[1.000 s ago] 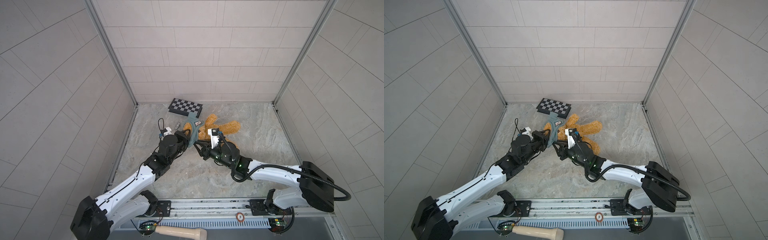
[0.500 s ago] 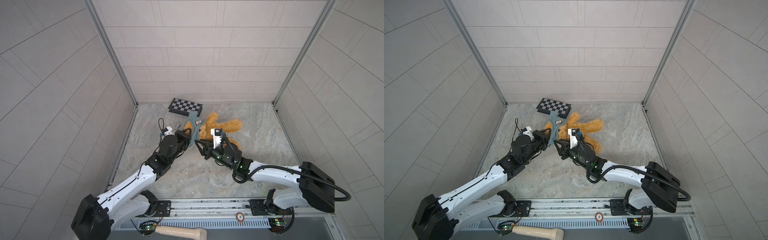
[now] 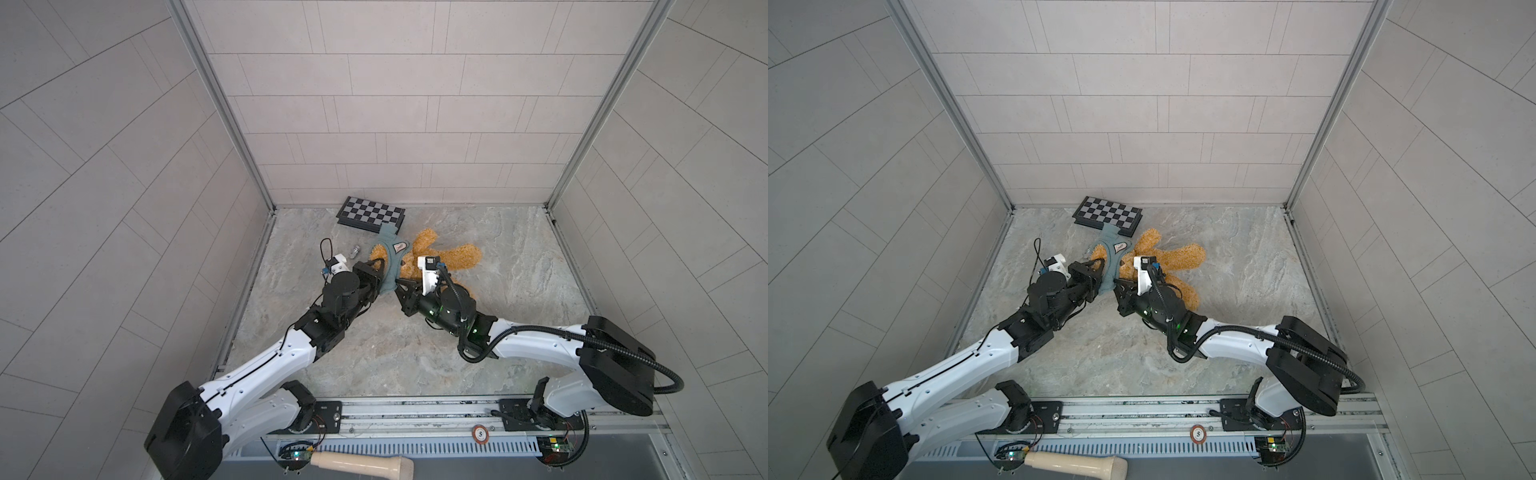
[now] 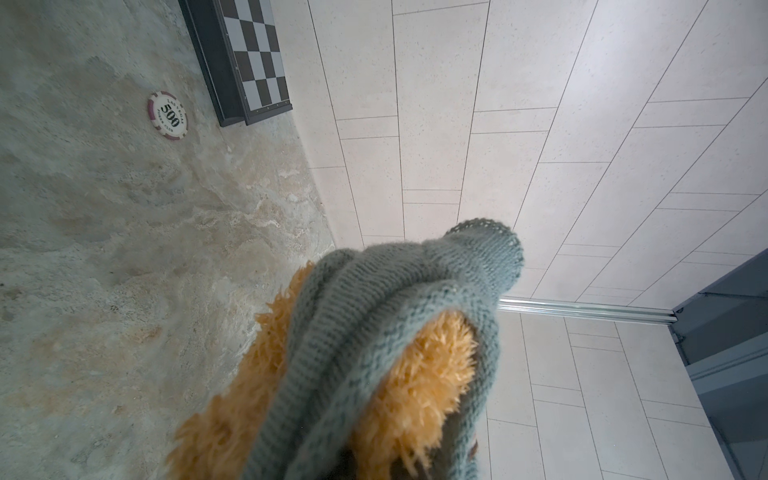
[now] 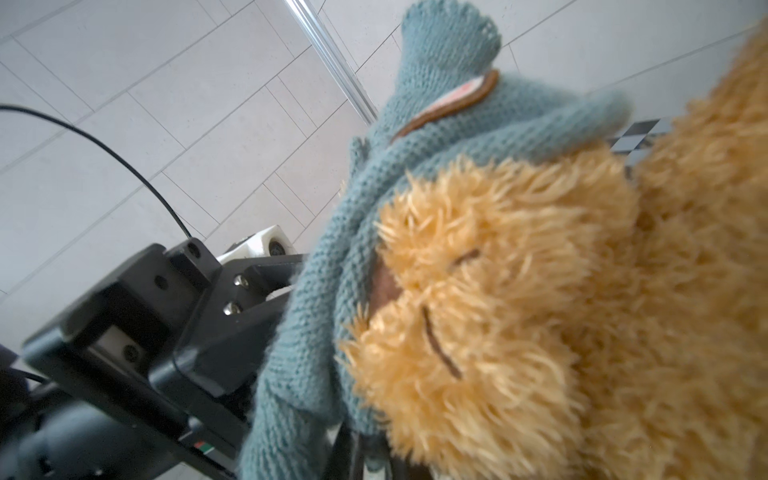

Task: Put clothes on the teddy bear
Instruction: 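Lift and rotate the bear with both grippers, raising it off the table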

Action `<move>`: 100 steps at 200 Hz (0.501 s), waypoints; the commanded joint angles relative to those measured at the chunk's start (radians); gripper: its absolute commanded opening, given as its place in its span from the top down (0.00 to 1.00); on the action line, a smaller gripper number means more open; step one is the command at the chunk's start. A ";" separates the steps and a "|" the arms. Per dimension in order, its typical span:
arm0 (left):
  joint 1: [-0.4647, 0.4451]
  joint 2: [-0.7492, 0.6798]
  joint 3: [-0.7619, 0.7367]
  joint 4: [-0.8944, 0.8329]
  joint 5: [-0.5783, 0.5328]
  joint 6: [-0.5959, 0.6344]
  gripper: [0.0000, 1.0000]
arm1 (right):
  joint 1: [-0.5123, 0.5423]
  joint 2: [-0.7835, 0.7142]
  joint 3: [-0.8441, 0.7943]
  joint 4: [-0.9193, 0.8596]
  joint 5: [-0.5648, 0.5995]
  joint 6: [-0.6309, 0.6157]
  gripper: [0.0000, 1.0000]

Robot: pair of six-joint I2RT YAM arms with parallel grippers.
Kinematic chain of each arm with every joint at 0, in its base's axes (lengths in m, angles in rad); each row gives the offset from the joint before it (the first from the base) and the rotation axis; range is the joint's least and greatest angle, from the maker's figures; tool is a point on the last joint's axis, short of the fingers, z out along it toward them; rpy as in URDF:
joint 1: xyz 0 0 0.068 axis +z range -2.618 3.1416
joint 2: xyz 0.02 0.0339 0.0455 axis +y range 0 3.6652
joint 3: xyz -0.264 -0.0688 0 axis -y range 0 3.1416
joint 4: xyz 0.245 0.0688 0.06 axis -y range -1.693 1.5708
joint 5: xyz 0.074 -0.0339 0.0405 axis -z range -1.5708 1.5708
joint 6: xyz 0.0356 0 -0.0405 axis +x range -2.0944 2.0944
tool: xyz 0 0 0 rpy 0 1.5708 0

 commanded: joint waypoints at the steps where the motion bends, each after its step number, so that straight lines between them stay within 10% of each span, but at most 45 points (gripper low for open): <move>1: -0.021 -0.008 0.001 0.102 0.045 0.005 1.00 | -0.005 -0.005 -0.007 0.041 0.009 0.004 0.97; 100: 0.040 -0.120 0.033 0.068 0.082 0.202 1.00 | -0.016 -0.069 -0.238 -0.042 0.146 -0.057 1.00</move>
